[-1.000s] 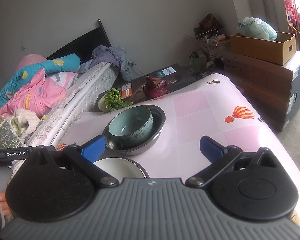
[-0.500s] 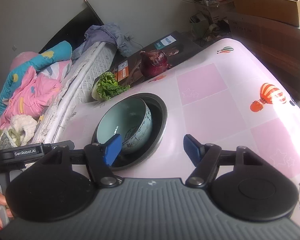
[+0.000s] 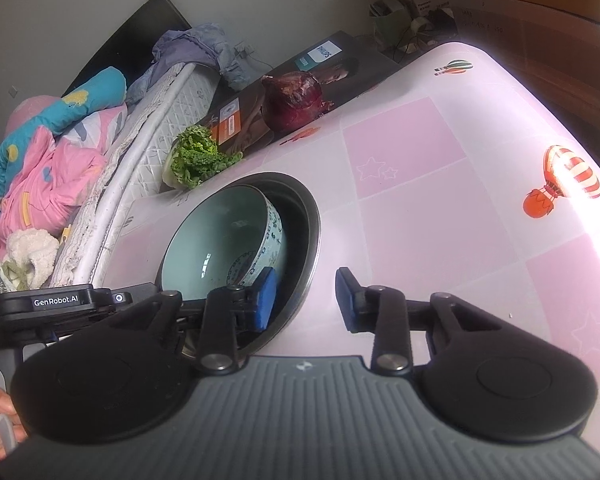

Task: Organize plates and bowls
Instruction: 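Close both tools on the rim of the steel bowl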

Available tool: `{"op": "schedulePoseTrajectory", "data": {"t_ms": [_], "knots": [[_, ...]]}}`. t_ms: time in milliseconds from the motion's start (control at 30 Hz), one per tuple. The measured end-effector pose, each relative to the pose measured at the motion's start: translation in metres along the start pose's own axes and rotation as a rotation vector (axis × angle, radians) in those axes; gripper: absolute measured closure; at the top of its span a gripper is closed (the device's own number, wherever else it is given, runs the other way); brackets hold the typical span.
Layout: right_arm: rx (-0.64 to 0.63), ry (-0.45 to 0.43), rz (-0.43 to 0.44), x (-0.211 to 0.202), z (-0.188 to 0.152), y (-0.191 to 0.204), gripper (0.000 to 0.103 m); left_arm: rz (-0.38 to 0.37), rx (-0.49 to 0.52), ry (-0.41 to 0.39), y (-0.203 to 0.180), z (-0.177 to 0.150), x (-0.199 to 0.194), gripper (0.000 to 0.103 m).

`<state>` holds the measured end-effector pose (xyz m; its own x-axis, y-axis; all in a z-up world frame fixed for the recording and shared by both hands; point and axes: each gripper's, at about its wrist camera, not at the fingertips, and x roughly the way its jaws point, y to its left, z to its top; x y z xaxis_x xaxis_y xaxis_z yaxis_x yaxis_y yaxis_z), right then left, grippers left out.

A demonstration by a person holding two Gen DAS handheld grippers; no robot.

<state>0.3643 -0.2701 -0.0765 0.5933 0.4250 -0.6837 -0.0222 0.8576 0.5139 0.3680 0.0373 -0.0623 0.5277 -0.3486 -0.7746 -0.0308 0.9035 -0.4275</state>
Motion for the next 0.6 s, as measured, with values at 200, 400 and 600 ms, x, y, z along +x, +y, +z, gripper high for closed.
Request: {"op": "schedulePoseTrajectory", "data": {"t_ms": [200, 400, 600], "knots": [[0.030, 0.032, 0.007, 0.017, 0.003, -0.005, 0.082, -0.019, -0.033, 0.022, 0.003, 0.006, 0.012, 0.087], [0.070, 0.061, 0.041, 0.032, 0.006, -0.008, 0.090, -0.043, -0.071, 0.044, 0.006, 0.009, 0.022, 0.092], [0.075, 0.074, 0.044, 0.034, 0.007, -0.006, 0.091, -0.053, -0.092, 0.054, 0.007, 0.007, 0.022, 0.093]]}}
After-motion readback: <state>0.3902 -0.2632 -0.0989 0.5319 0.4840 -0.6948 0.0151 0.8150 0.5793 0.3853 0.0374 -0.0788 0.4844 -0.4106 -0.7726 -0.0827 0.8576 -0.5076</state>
